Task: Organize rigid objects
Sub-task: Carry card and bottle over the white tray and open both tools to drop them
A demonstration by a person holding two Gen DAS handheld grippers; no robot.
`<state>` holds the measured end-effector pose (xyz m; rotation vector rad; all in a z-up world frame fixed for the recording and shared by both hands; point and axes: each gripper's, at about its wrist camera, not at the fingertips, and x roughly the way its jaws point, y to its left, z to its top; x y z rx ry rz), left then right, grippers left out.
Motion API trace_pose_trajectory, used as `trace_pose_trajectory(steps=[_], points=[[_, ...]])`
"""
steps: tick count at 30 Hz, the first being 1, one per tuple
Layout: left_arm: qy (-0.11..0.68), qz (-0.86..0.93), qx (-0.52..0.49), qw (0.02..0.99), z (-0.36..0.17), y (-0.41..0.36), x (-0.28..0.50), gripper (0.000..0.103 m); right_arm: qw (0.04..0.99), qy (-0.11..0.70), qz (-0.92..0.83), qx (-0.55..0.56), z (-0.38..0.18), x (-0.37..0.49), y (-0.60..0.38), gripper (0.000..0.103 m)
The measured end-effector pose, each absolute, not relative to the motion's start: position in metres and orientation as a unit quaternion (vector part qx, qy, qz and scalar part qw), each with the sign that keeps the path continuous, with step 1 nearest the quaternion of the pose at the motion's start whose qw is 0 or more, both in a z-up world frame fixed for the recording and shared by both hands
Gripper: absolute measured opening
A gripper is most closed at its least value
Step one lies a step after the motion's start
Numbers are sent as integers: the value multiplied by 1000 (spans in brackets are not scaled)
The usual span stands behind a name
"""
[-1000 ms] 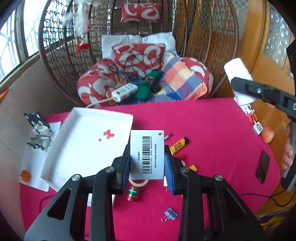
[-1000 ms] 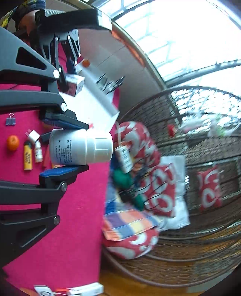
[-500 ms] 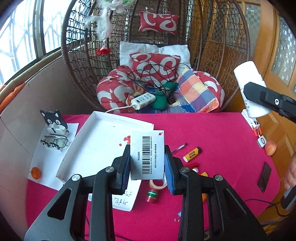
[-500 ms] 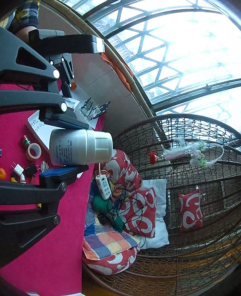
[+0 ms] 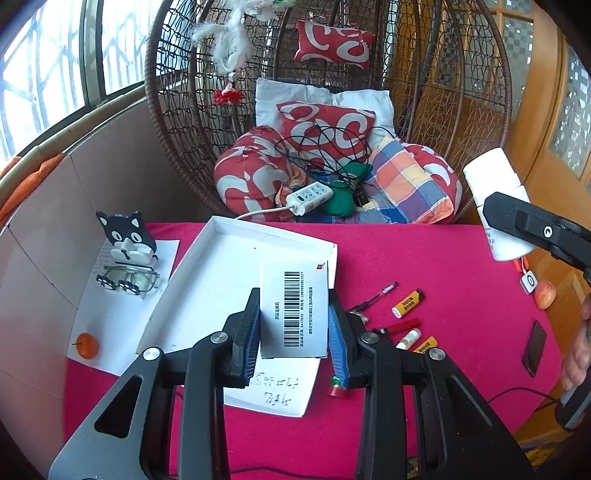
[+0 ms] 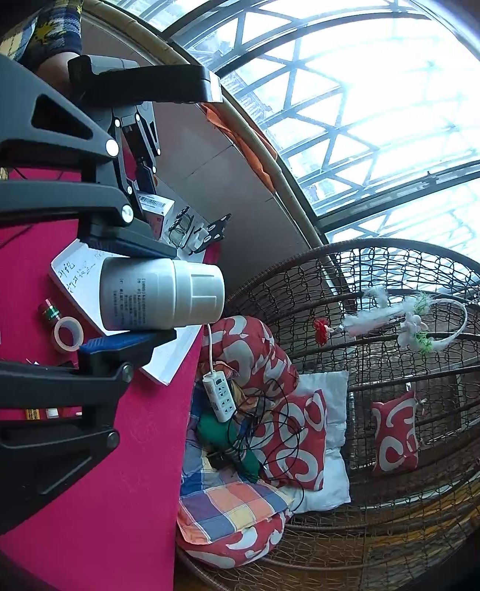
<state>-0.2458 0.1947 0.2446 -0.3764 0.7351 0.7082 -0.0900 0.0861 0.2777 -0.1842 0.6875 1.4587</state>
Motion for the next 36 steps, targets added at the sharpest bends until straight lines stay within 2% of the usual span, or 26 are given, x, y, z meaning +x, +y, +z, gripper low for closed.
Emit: trace_pose_trajectory(steps=[10,22,30,31,32,33,35,36], points=[[379,312,-175,854,227,249,-257,32,672,332,654,-109,250,-121,141,36],[478,283,-314,770,104,331,-240,32,653,441,586,-187,138,-129,222,36],[496,297,-318,752,92,336,-242,33,653,463,560,-215,114,-126,236,36],[492,297,-321,753,93,337,-243,35,655,459,560,-217,115,-128,239,36],[487,300,-323,754,95,337,-245,51,655,453,564,-220,116,-131,241,36],[480,307,-321,756,99,338,-247,81,653,450,567,-222,117,-133,244,37],[468,337,-306,757,106,340,-254,91,650,442,575,-226,119,-139,247,37],[460,349,-307,757,110,341,-259,91,652,436,578,-225,119,-140,247,44]])
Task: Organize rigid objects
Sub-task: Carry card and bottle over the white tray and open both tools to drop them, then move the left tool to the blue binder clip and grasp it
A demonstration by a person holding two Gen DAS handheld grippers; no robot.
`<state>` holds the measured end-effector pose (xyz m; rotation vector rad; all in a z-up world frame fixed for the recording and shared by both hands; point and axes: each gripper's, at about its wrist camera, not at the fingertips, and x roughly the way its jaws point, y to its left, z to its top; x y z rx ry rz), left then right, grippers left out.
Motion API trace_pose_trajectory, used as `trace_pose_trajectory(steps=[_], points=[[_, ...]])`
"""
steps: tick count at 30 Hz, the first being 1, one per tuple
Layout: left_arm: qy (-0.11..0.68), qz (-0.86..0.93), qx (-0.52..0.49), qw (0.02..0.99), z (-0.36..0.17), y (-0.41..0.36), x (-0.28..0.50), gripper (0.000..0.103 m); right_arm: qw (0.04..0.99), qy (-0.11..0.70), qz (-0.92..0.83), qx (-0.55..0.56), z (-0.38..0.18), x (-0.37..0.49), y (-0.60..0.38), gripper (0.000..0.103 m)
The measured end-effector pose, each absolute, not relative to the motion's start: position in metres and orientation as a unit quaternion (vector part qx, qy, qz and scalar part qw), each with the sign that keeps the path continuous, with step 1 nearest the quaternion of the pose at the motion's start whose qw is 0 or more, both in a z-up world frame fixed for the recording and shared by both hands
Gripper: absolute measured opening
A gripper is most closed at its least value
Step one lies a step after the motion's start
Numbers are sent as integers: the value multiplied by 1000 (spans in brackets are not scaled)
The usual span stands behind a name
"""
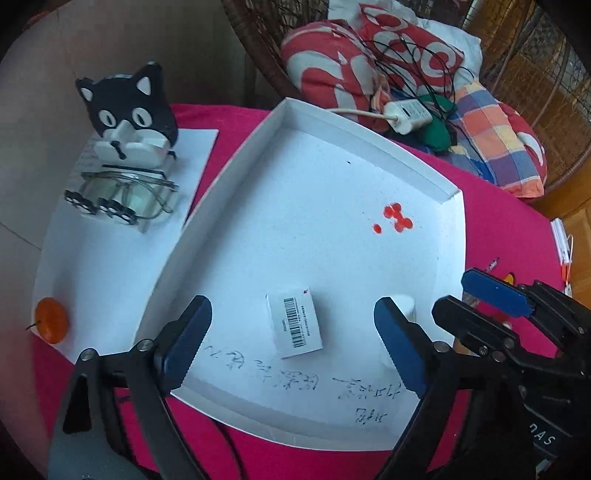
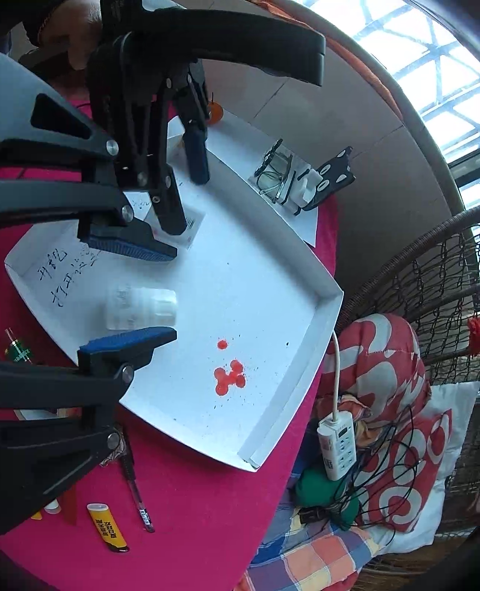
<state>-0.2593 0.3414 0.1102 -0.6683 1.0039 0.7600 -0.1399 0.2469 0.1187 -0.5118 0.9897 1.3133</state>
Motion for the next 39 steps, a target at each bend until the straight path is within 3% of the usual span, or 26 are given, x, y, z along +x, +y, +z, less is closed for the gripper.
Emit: trace_pose_trajectory(steps=[1,3,4,18,39], points=[[454,358,-312,754,112,344,-265,91,653,431,581,-224,119,-140,246,51],[436,376,-322,751,118,347,-276,93,666,421,569,-234,119,-140,245,95],[429,384,-324,751,121,347,-280,93,669,419,567,-234,119,-138,244,103],[370,387,-293,792,179,279,-272,93,680,370,599,-204,170,-128,194,103],[403,339,-313,790,147,188,-207,93,716,366,568,-173,188,-23,86,103]])
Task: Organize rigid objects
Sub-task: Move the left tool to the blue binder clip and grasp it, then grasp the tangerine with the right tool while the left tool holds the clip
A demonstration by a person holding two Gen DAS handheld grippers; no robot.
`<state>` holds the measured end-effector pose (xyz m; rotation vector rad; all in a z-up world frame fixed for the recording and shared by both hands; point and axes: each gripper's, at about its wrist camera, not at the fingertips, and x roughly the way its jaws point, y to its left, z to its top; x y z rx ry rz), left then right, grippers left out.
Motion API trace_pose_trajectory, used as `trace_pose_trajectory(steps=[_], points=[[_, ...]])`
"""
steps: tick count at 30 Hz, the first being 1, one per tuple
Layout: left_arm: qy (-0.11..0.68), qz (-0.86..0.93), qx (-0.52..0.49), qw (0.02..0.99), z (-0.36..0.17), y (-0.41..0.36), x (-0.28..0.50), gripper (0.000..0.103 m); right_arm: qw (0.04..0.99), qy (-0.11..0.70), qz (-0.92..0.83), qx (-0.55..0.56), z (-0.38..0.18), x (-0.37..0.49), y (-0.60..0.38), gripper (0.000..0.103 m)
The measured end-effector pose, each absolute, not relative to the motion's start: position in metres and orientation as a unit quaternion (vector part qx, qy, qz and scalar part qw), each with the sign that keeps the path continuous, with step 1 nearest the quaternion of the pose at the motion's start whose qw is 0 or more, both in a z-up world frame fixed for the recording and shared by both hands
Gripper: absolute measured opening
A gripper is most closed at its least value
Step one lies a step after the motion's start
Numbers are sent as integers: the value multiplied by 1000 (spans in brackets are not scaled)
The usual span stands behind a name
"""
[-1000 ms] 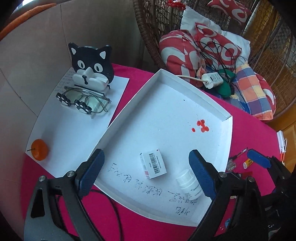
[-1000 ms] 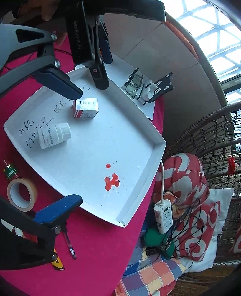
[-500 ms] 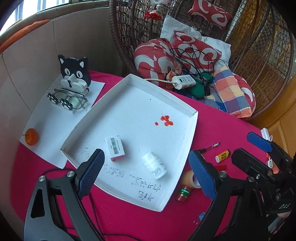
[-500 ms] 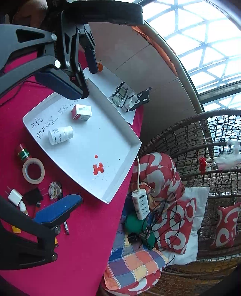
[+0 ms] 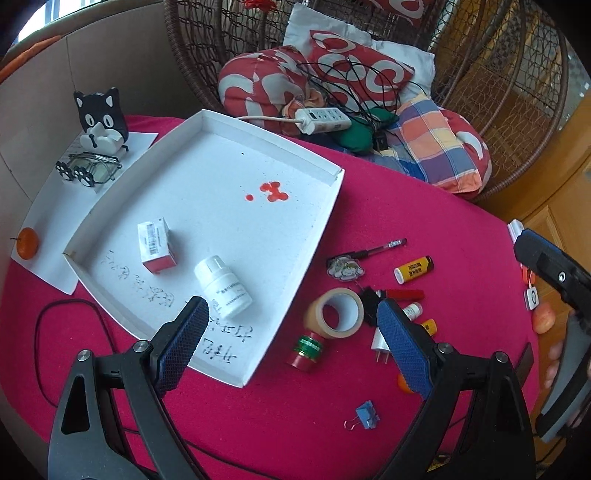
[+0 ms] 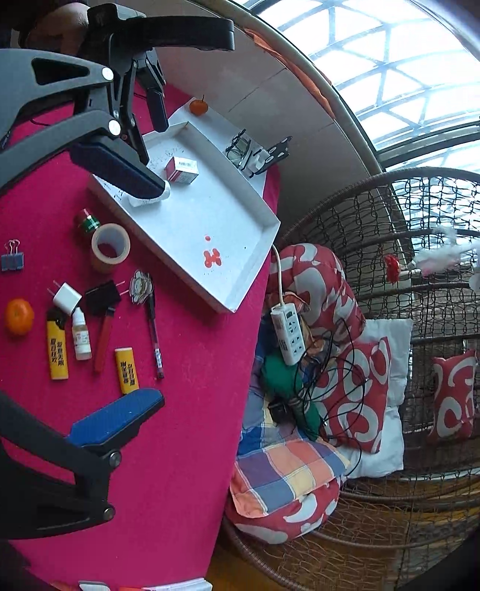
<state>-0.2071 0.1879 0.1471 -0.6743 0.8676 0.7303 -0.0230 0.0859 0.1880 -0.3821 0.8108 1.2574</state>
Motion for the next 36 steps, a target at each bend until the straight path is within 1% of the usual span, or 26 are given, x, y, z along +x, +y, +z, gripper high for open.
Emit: trace_pose_trajectory(steps=[5,10,13,19,21,23,24,26,29,30,31,32,33,36], points=[[434,326,-297,786,127,167,-194,93,716,378,566,-157,180,0,62,103],[476,278,-280,786,103,134,-181,93,712,392,559,-166,168,14,45,103],[512,248,-253,782,88,109,-170,93,711,401,550,-175,158,23,34,103],[556,207,-243,768,55,76,-155,91,694,422,541,-218,137,33,18,103],[568,199,-223,767,48,66,-149,81,683,426,544,-235,129,30,14,103],[578,192,-185,771,43,56,-142,78,674,433,545,-247,121,29,11,103],[580,188,-171,774,40,52,-138,73,669,438,546,-250,117,28,10,103],[586,177,-149,776,33,47,-133,67,658,449,549,-252,113,28,9,103],[583,166,-127,786,27,43,-132,65,643,458,558,-256,108,25,10,103],[582,162,-121,788,26,43,-133,62,636,460,563,-258,106,23,11,103],[579,154,-114,792,27,42,-134,57,629,463,568,-259,104,21,12,103],[576,149,-110,796,28,41,-135,41,621,467,573,-260,101,19,13,103],[576,146,-108,797,28,43,-137,37,609,474,579,-261,97,16,15,103],[578,137,-123,795,29,52,-142,37,577,492,590,-277,82,2,22,103]])
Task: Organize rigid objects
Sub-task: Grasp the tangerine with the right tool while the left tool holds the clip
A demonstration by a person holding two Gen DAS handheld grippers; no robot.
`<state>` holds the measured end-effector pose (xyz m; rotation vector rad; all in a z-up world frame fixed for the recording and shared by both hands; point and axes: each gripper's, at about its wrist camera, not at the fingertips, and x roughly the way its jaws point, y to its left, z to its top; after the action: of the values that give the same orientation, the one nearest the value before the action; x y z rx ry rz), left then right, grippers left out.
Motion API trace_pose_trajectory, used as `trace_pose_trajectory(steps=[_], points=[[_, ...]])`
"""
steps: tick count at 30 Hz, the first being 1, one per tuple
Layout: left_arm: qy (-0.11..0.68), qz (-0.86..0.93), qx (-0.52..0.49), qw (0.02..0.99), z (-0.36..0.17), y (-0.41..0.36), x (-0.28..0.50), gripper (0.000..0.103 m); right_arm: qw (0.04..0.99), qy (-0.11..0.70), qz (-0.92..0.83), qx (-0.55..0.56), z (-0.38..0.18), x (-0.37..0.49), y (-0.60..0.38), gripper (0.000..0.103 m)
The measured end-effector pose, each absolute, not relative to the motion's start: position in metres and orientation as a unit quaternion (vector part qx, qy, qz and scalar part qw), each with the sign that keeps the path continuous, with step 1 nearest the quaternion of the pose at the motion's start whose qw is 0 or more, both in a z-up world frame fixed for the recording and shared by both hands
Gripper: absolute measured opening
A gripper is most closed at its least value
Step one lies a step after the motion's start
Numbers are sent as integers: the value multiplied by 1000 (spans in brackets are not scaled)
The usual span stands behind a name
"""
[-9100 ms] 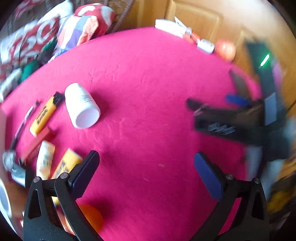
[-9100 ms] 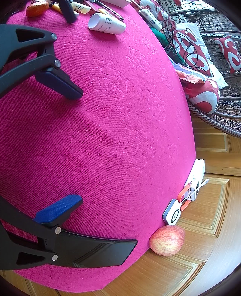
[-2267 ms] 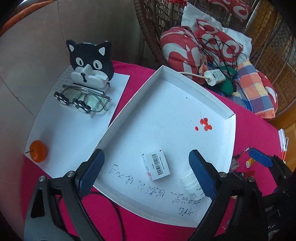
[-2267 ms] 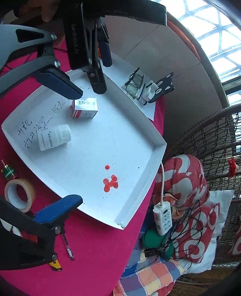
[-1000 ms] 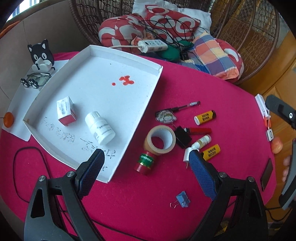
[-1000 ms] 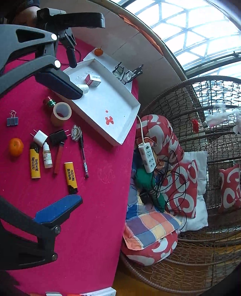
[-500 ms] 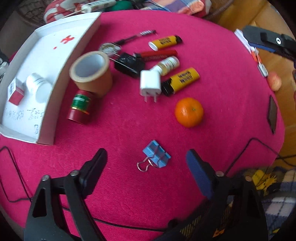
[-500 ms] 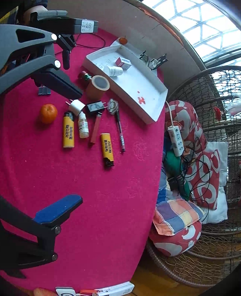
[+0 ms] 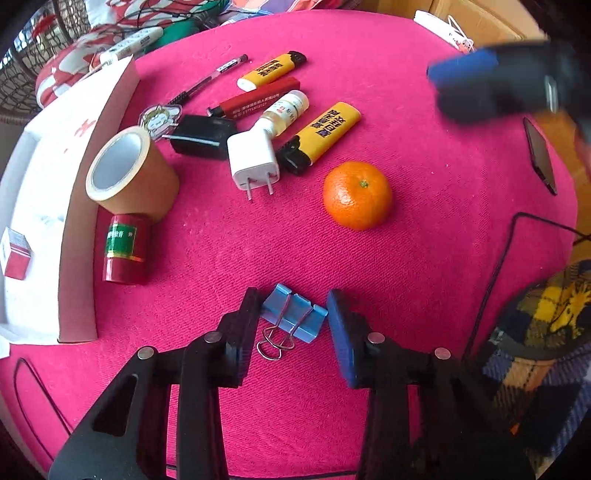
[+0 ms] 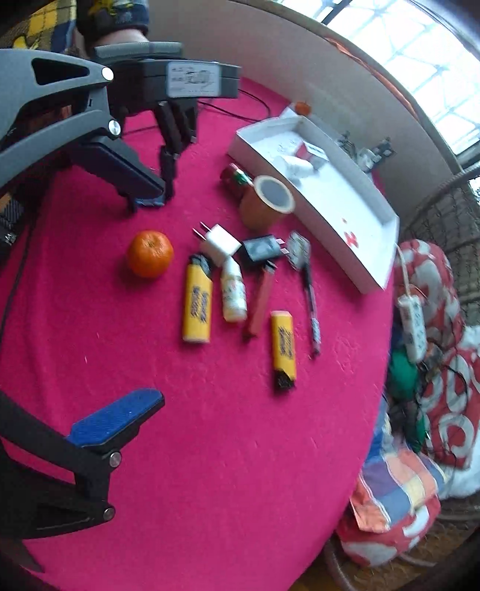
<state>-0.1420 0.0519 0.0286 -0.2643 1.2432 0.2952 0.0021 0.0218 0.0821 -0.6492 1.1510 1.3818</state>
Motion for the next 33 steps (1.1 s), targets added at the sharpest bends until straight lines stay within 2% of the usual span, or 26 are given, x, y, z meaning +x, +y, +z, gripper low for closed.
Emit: trace_pose_trajectory(steps=[2,4,6,10,11,14,15,21,33], points=[[578,139,-137,792,30,58,-147,37,568,496,589,-291,73,-9,26,102],[574,142,-152,792,33,68,-155,37,564,491,586,-311,64,-22,30,95],[571,144,-164,792,37,81,-158,37,560,489,579,-335,54,-33,36,66],[560,150,-183,794,47,97,-173,37,554,494,566,-358,38,-46,45,62],[557,151,-187,795,49,101,-176,37,551,496,565,-363,36,-49,47,57],[547,153,-196,799,56,108,-185,37,549,500,563,-363,31,-54,51,51],[544,153,-199,801,59,112,-187,37,550,499,559,-369,30,-55,53,42],[499,161,-201,827,99,111,-188,37,561,502,570,-331,52,-50,49,40],[344,195,-182,900,240,143,-189,37,672,361,634,-128,259,-20,27,40]])
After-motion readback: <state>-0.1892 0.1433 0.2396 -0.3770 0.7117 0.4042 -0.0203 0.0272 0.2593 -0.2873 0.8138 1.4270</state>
